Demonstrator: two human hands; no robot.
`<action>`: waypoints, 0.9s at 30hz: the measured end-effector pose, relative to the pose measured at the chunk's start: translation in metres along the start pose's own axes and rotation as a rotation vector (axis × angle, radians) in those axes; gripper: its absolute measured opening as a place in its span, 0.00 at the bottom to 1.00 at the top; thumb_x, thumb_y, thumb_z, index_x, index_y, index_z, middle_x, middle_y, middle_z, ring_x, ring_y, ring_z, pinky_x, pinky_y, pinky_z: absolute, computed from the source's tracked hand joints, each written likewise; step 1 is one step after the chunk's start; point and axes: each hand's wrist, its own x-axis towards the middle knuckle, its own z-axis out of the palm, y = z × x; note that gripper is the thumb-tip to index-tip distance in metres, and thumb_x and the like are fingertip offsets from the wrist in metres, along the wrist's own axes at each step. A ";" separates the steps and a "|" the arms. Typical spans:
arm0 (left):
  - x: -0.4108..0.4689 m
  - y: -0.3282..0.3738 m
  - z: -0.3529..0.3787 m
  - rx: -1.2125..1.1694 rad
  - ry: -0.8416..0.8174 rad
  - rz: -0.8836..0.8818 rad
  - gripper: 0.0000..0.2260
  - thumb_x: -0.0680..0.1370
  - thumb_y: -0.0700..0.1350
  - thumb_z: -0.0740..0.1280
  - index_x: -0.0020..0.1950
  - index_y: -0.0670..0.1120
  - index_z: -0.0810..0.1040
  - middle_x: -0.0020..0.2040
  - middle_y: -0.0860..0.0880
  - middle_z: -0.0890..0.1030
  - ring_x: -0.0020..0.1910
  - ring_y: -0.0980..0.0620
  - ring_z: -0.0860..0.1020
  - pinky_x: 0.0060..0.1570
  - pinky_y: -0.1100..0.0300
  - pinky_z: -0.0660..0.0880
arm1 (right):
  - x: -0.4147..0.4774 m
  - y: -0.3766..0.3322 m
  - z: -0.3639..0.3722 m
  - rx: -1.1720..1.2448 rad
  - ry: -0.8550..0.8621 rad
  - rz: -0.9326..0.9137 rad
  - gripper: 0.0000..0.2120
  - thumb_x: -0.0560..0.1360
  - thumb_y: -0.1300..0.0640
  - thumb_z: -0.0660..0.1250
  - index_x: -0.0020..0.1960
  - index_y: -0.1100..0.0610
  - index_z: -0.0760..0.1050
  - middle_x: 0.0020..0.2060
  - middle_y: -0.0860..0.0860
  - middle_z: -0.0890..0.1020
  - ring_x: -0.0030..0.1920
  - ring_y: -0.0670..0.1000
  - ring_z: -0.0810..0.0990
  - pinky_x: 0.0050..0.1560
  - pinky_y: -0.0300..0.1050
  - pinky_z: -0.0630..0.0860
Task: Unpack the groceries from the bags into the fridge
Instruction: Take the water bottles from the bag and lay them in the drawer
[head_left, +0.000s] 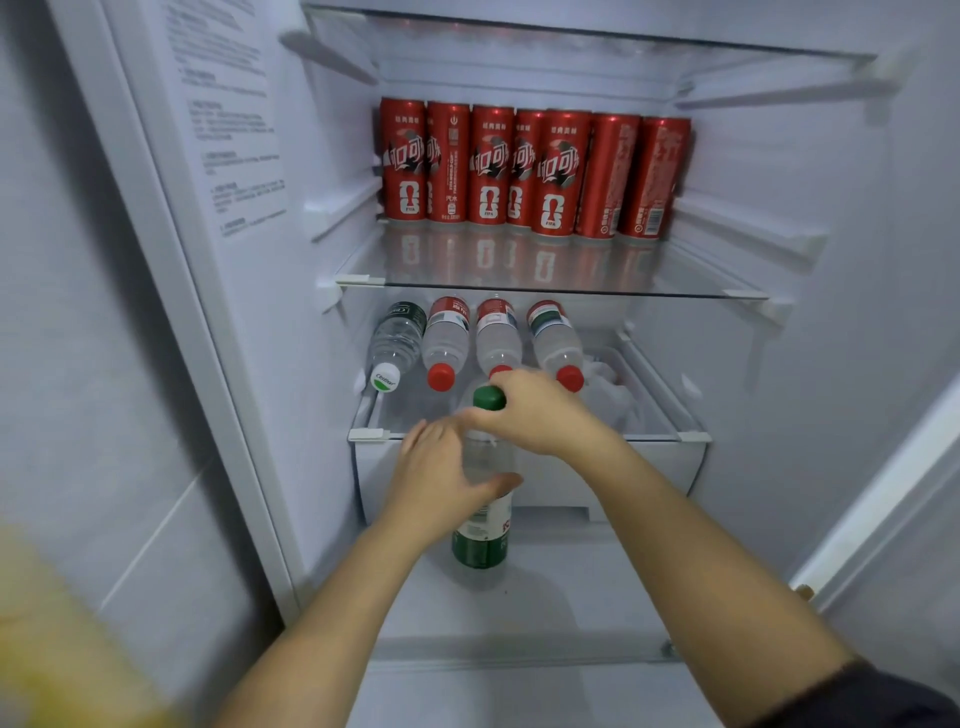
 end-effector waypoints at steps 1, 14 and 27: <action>-0.001 -0.001 -0.001 0.021 -0.029 0.022 0.31 0.66 0.70 0.65 0.64 0.55 0.71 0.56 0.58 0.76 0.60 0.56 0.72 0.71 0.53 0.60 | -0.002 0.003 0.001 0.066 0.032 0.014 0.19 0.72 0.41 0.67 0.35 0.54 0.67 0.32 0.50 0.73 0.34 0.51 0.73 0.36 0.49 0.71; 0.005 0.044 -0.006 -0.109 -0.091 0.142 0.24 0.66 0.63 0.73 0.59 0.58 0.73 0.52 0.58 0.80 0.52 0.55 0.77 0.55 0.52 0.75 | -0.079 0.045 -0.061 0.721 0.784 0.213 0.18 0.67 0.50 0.68 0.36 0.64 0.67 0.28 0.52 0.67 0.31 0.52 0.66 0.33 0.49 0.66; 0.097 0.085 -0.005 0.224 -0.042 0.621 0.30 0.69 0.43 0.76 0.69 0.51 0.70 0.66 0.51 0.73 0.60 0.48 0.75 0.43 0.54 0.75 | -0.125 0.066 -0.057 0.713 0.467 0.358 0.16 0.78 0.51 0.64 0.65 0.40 0.71 0.27 0.49 0.73 0.23 0.46 0.70 0.26 0.42 0.73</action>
